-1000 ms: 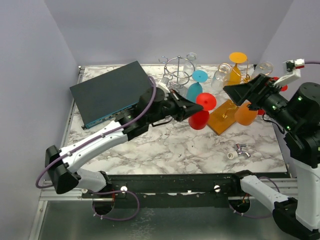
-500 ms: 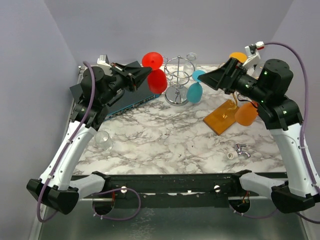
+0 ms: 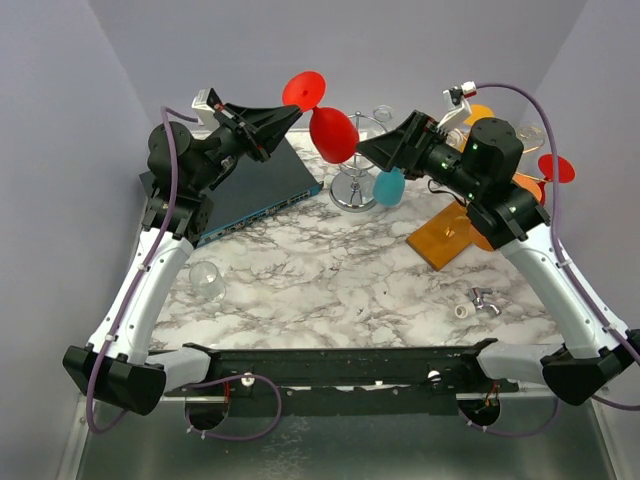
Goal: Take the wine glass off the wine glass rack
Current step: Place the wine glass at the center of the board.
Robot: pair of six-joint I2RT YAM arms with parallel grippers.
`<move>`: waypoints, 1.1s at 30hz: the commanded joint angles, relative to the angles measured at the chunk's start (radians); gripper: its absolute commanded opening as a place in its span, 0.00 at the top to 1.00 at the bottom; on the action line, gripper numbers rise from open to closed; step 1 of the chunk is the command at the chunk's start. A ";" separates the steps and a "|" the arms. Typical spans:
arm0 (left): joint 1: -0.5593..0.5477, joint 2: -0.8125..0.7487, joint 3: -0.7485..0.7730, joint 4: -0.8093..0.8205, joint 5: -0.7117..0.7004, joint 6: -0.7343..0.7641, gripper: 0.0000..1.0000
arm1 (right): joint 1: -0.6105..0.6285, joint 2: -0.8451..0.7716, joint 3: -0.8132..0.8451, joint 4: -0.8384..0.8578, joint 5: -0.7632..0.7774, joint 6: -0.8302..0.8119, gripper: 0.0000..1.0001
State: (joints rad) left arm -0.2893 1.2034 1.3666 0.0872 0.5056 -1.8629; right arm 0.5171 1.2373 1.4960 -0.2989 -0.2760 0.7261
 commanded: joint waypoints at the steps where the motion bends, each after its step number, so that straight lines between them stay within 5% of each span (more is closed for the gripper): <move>1: 0.004 -0.012 -0.007 0.171 0.050 -0.179 1.00 | 0.003 -0.006 -0.051 0.171 0.034 0.031 0.02; 26: -0.016 -0.057 0.003 0.297 0.065 -0.329 1.00 | 0.003 0.047 -0.289 1.007 -0.215 0.328 0.01; 33: -0.036 -0.072 -0.058 0.360 0.052 -0.365 1.00 | 0.002 0.086 -0.291 1.179 -0.264 0.424 0.12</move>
State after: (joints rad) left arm -0.3168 1.1545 1.3403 0.3733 0.5541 -2.0674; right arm 0.5171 1.3102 1.2091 0.7246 -0.4812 1.0832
